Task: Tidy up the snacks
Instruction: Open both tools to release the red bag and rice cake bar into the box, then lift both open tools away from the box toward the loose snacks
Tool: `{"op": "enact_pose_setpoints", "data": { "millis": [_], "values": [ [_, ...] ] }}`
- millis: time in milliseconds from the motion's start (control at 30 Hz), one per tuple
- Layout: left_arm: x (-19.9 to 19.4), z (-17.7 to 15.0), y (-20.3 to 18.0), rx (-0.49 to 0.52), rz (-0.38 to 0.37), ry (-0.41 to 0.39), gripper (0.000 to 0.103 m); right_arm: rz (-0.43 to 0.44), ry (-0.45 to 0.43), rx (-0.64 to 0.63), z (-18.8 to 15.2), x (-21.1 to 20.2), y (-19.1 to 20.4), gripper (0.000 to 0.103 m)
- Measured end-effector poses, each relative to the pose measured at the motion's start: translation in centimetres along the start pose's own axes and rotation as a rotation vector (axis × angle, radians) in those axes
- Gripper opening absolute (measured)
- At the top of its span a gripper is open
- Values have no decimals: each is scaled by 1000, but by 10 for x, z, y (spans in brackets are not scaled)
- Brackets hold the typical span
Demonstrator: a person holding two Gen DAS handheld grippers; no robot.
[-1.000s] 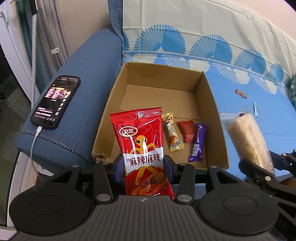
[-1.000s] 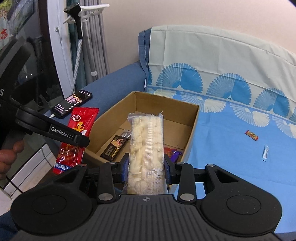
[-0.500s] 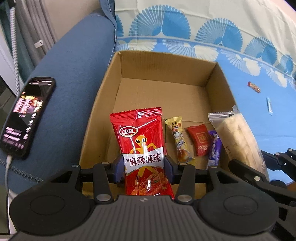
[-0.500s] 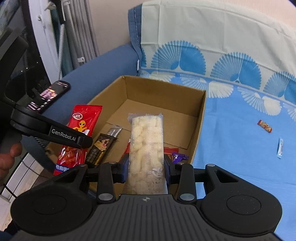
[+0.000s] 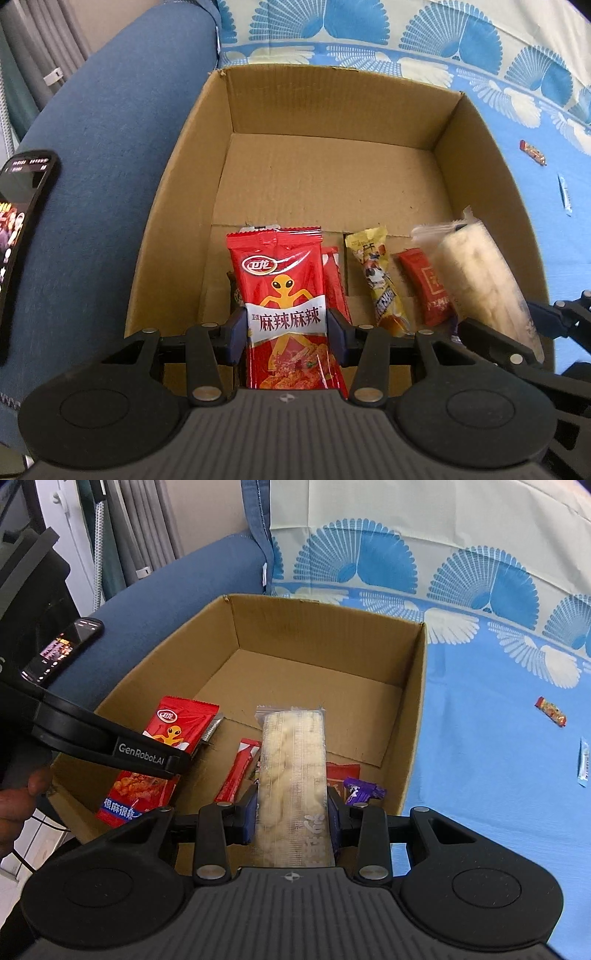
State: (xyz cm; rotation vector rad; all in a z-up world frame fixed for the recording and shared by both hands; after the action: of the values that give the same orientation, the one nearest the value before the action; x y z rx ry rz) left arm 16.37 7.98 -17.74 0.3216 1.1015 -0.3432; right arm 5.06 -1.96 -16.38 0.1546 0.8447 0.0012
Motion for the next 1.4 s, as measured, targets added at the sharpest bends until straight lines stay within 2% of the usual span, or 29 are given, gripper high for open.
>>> {"op": "enact_pose_setpoints", "data": {
  "millis": [33,67,100,167,267,400,567,733,967,1400],
  "values": [
    [0,2,0,6,1,-10,70,1,-4,-3,2,1,-1,41],
    [-2,5,0,10,2,-22,95,-3,-15,-10,5,2,0,56],
    [-6,8,1,10,6,-46,102,-6,-25,-20,8,1,0,74],
    [-18,12,6,4,31,-115,103,-16,-64,-39,16,-5,1,88],
    [-30,9,10,29,71,-123,103,-24,-94,-80,22,-18,5,92],
    [-51,-18,15,15,93,-106,103,-11,-84,-52,13,-39,9,97],
    [-85,-68,16,-16,99,-82,103,6,-56,-20,-15,-75,24,100],
    [-121,-103,13,-22,107,-117,103,-17,-123,-25,-30,-122,37,102],
    [-162,-128,-2,-47,109,-189,103,-35,-203,7,-54,-175,46,102],
    [-214,-159,-26,-17,116,-293,103,-39,-328,9,-76,-236,51,102]
  ]
}}
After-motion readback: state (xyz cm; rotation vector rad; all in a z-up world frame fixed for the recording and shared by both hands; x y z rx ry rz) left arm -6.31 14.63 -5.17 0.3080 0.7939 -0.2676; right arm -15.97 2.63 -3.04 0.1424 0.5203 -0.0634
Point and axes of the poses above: each gripper's, at about its wrist camera, not at the fingertips, and x roughly the way its jaws point, y to its left, z to its top, the point moved 6 cm from there along x, roughly the way its jaws point, and after that the axes turned 2 degrees about -x, right-handed, at the moved point
